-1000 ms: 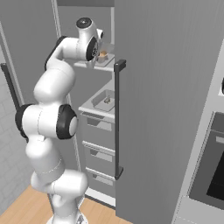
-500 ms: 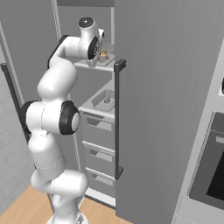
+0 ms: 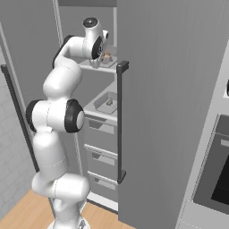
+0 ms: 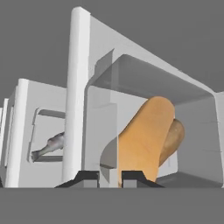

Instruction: Take the meat container that has the fish and place it on the second highest rack of the freezer. Then take the vegetable container that has the sweet potato and squash and place it on the highest rack of the freezer.

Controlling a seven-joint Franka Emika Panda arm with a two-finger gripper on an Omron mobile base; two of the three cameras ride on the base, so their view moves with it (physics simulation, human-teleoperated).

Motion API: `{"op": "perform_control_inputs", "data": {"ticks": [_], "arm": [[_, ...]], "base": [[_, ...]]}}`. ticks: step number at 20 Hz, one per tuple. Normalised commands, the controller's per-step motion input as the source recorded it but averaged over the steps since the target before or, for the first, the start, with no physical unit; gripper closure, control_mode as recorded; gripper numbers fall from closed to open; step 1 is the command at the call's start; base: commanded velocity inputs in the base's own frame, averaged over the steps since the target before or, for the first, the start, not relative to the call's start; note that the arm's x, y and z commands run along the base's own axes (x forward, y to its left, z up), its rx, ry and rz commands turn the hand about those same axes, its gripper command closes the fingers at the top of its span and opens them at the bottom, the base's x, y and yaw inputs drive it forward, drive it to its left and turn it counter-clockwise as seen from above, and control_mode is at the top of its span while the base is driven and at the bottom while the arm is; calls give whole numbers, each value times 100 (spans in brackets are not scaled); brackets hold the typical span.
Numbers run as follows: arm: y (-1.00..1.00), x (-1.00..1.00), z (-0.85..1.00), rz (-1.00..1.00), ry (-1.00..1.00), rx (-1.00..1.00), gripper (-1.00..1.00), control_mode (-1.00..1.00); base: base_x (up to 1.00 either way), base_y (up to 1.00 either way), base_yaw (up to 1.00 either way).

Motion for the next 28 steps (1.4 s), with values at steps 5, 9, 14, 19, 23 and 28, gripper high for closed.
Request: {"op": "perform_control_inputs", "data": {"ticks": [5,9,14,19,23,28], "arm": [[-1,22,0,0,5,0,100,-100],[0,15,0,0,3,0,100,-100],[0,0,0,0,1,0,100,-100],[0,0,0,0,0,0,-100,-100],[0,0,0,0,0,0,-100,-100],[0,0,0,0,0,0,-100,-100]], "base": [[0,0,0],[0,0,0],[0,0,0],[0,0,0],[0,0,0],[0,0,0]]}}
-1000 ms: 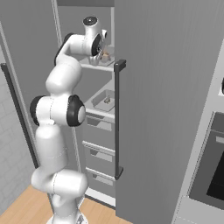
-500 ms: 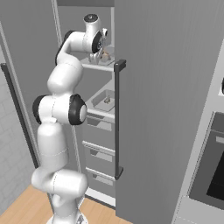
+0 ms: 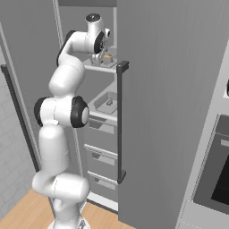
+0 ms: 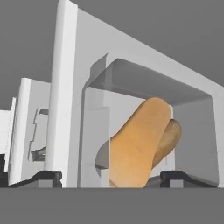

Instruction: Take the meat container that has the fish and place it on the second highest rack of the freezer. Then take the vegetable container that has the sweet potato and squash and place it on the highest rack of the freezer.

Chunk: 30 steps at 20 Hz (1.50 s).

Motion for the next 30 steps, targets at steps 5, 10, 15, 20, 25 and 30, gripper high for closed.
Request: {"op": "perform_control_inputs", "data": {"ticks": [5,10,15,20,25,30], "arm": [[0,-10,3,0,0,0,-100,-100],[0,-28,0,0,0,0,-100,-100],[0,-34,0,0,-3,0,-100,-100],[0,-57,0,0,-5,0,-100,-100],[0,-58,0,0,-11,-3,-100,-100],[12,-70,4,0,-20,-7,-100,-100]], "base": [[0,0,0],[0,0,0],[0,0,0],[0,0,0],[0,0,0],[0,0,0]]}}
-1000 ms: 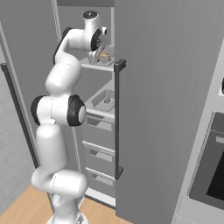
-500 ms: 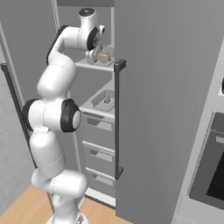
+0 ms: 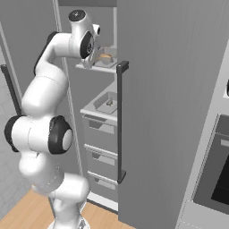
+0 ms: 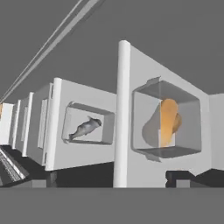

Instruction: Take the meat container that has the fish and place it on the second highest rack of the freezer. Then take the vegetable container that has the sweet potato and squash and place it on the highest rack of the freezer.

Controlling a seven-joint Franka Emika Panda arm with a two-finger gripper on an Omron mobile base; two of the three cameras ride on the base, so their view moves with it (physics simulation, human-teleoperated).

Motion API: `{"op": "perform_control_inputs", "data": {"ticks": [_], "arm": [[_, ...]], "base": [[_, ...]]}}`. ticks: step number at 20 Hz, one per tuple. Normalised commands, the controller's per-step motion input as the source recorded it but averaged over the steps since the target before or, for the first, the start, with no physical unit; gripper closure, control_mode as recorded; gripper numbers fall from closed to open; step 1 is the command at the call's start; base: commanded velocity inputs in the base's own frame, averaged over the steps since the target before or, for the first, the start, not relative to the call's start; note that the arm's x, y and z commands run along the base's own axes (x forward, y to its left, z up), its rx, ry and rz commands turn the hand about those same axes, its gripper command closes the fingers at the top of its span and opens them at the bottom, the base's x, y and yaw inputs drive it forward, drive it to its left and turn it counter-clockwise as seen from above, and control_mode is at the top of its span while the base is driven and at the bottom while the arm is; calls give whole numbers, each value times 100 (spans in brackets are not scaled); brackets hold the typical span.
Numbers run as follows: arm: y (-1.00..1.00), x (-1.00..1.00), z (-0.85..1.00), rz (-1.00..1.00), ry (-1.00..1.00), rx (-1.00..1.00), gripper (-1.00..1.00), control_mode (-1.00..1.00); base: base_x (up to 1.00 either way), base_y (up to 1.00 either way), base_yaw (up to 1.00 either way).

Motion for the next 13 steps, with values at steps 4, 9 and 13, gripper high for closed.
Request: {"op": "perform_control_inputs", "data": {"ticks": [4,9,13], "arm": [[28,-91,8,0,-14,-5,-100,-100],[12,-100,0,0,-3,0,-100,-100],[0,-100,2,-7,0,0,-100,-100]], "base": [[0,0,0],[0,0,0],[0,0,0]]}}
